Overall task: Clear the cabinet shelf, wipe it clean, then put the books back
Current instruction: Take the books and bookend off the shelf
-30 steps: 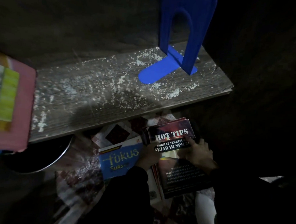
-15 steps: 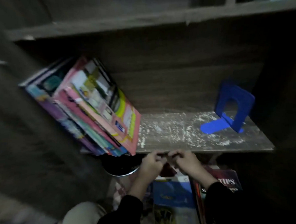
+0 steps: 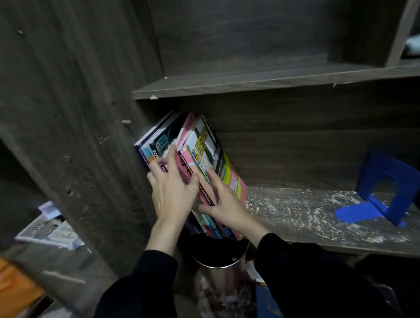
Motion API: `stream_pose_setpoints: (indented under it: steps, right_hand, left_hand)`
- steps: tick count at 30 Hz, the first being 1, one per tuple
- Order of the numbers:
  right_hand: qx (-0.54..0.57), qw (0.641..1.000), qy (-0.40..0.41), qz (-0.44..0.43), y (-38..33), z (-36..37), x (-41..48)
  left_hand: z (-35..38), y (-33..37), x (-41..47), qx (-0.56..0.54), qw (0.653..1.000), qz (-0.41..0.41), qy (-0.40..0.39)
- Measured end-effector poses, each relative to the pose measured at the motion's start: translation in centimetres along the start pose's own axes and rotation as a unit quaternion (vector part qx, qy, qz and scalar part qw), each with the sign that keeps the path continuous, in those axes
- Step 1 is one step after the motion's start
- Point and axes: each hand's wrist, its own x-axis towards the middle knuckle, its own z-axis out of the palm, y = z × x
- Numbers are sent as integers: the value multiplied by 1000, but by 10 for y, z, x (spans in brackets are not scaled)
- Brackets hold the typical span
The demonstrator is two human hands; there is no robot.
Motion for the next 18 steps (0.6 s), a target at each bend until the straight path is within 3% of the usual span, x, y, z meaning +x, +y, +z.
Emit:
stream_pose_setpoints:
  steps: [7,12,18]
  right_hand:
    - [2,1000,10,-17,4,-2,-1]
    - [-32,997,60,-28,10,-14,-6]
    - [13,999,44,-22,17,-35,-21]
  left_hand:
    - [13,8,10,-11,998,48,28]
    - [23,23,14,-78,991,104,16]
    - [41,45,20,-72,994,79,-13]
